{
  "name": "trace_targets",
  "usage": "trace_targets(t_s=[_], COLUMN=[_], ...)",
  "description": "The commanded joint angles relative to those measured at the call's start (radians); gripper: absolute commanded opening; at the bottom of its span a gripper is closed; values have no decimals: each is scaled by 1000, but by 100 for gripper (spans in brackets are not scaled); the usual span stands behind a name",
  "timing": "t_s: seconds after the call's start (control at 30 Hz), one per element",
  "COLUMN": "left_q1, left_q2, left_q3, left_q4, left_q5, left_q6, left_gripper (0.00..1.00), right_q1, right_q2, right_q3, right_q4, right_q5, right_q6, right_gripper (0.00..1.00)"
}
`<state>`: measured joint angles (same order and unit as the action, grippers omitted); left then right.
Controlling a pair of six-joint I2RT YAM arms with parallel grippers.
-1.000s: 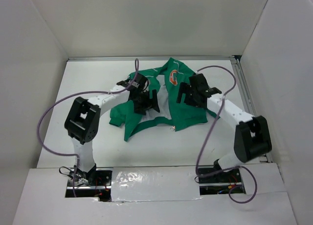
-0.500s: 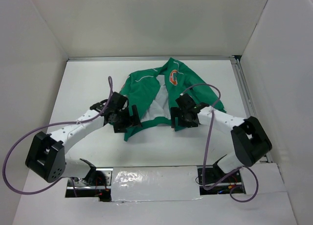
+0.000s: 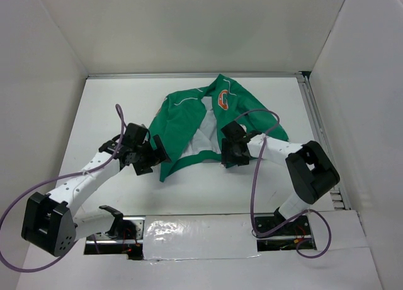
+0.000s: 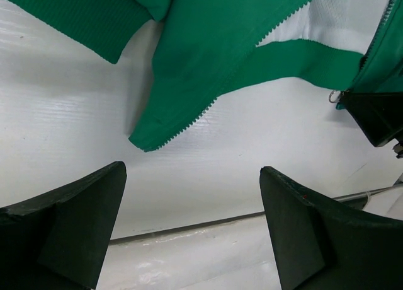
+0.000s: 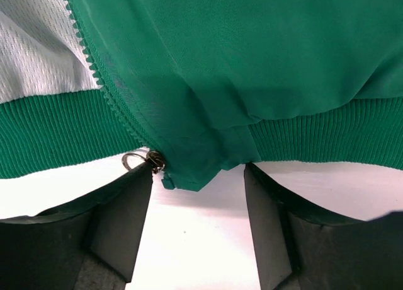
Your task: Zip up the jacket
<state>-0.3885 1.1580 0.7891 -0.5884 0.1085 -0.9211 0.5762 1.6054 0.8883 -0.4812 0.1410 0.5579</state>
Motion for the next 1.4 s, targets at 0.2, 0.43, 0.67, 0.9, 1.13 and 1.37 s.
trace_targets(t_s=[0.2,0.43,0.67,0.9,1.13,1.37], left_q1=[23,42,68,83,88,86], left_q2=[-12,-9,-4,14,-6,17], left_q3=[-27,-51,-57,-63,-108,-113], left_q4=[38,84,85,84,99,111], left_q5=[20,37,31,19,40,89], left_q6=[21,57,54,59,57,71], left_gripper=[99,99,99,99,99,99], right_q1=[13,4,-12,-19,-16,-19], right_q2=[-107,-102,36,111,48,-120], right_q3=[20,33,78,74,44,-38], right_q4=[-34,-23,-20,-10,32,205], right_q5=[26,48,31,43,-9,-226], right_q6=[71,62,73,102,44,-64], right_gripper=[76,76,67,33,18,10])
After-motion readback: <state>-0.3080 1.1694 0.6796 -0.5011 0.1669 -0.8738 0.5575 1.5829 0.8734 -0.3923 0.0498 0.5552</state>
